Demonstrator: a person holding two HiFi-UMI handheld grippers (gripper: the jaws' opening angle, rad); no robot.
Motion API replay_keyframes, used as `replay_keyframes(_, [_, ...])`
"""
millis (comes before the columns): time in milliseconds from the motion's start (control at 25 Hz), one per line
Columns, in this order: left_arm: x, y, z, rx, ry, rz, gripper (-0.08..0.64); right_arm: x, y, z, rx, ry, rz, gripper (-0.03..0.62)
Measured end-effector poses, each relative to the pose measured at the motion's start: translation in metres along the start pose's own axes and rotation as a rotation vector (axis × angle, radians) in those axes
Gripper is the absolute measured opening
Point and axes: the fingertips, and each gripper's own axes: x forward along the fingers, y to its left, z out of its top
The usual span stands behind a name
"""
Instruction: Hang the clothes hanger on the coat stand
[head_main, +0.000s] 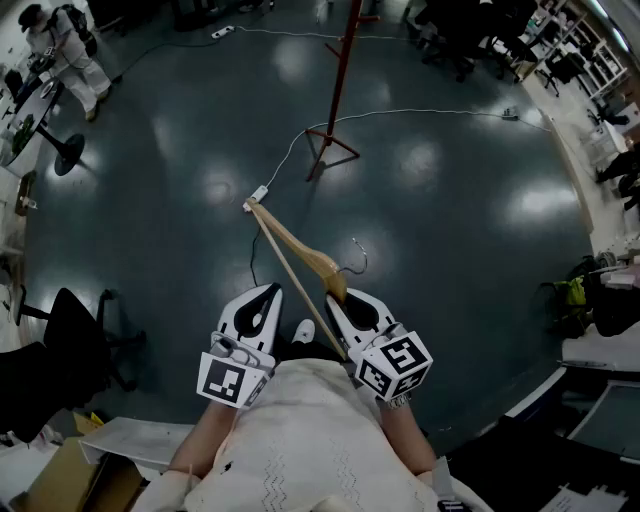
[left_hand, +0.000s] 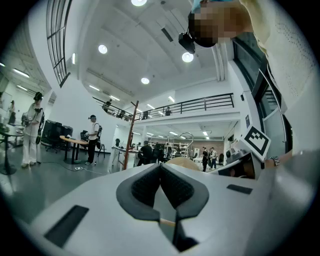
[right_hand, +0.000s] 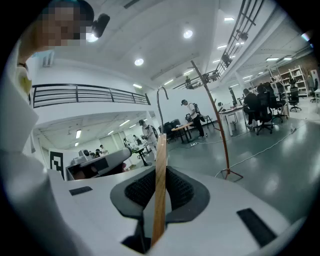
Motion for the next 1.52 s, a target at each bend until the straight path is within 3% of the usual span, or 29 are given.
replay_keyframes(400, [0.001,0.008,-0.001,-0.001,-0.019,0.022,0.012,0.006,-0.007,-0.004,0.008,0.004,0.002,0.070])
replay_keyframes(920, [0.073,0.036,-0.011,-0.007,-0.012,-0.032,0.012,0.043,-0.059,0.010,0.050,0.032,-0.036,0.071])
replay_keyframes(1080, [0.105,0.056,-0.004,-0.052,-0.049,-0.024,0.012,0.069,-0.085,0.012,0.053,0.075,-0.052,0.070])
replay_keyframes(1520, [0.198,0.127,0.010,-0.047,-0.050,-0.015,0.012,0.151,-0.142,0.074,0.019,0.099,-0.017,0.071])
